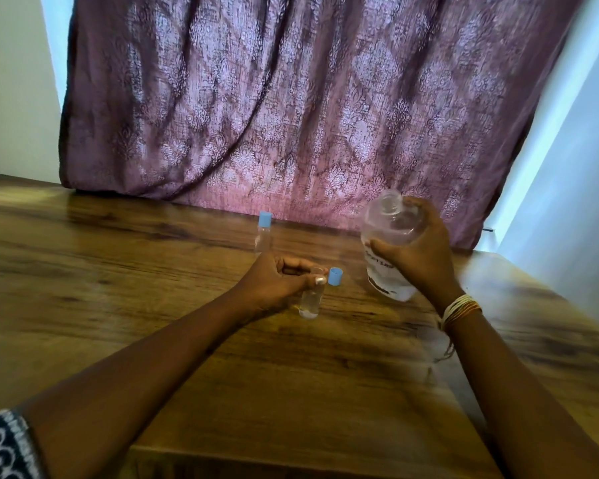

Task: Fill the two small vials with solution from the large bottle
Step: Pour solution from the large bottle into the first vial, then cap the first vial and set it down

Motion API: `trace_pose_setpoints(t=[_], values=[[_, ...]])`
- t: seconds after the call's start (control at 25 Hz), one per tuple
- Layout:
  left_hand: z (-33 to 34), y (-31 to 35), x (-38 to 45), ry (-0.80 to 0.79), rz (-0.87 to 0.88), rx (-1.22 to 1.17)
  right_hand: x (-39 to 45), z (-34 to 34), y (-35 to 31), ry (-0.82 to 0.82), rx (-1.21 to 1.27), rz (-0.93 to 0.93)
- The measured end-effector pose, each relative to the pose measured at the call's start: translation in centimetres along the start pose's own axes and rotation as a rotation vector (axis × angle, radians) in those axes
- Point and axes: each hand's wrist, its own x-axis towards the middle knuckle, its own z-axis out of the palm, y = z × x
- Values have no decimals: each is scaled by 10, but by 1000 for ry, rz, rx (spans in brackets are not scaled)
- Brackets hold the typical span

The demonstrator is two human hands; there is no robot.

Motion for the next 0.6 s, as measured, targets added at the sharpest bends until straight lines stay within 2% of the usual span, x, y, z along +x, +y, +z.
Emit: trace_pose_setpoints(t=[0.16,0.24,0.4,0.48,0.6], values=[[1,3,-1,3,1,16,10,-20,10,98,117,195],[1,5,-2,7,6,37,13,-23,15,99,203,240],[2,9,-6,4,6,51,15,-22,24,78,223,317],[3,11,-7,9,5,36,12,-26,32,-26,243,351],[3,11,-7,6,-1,20,5,-36,46,-346,178,363]])
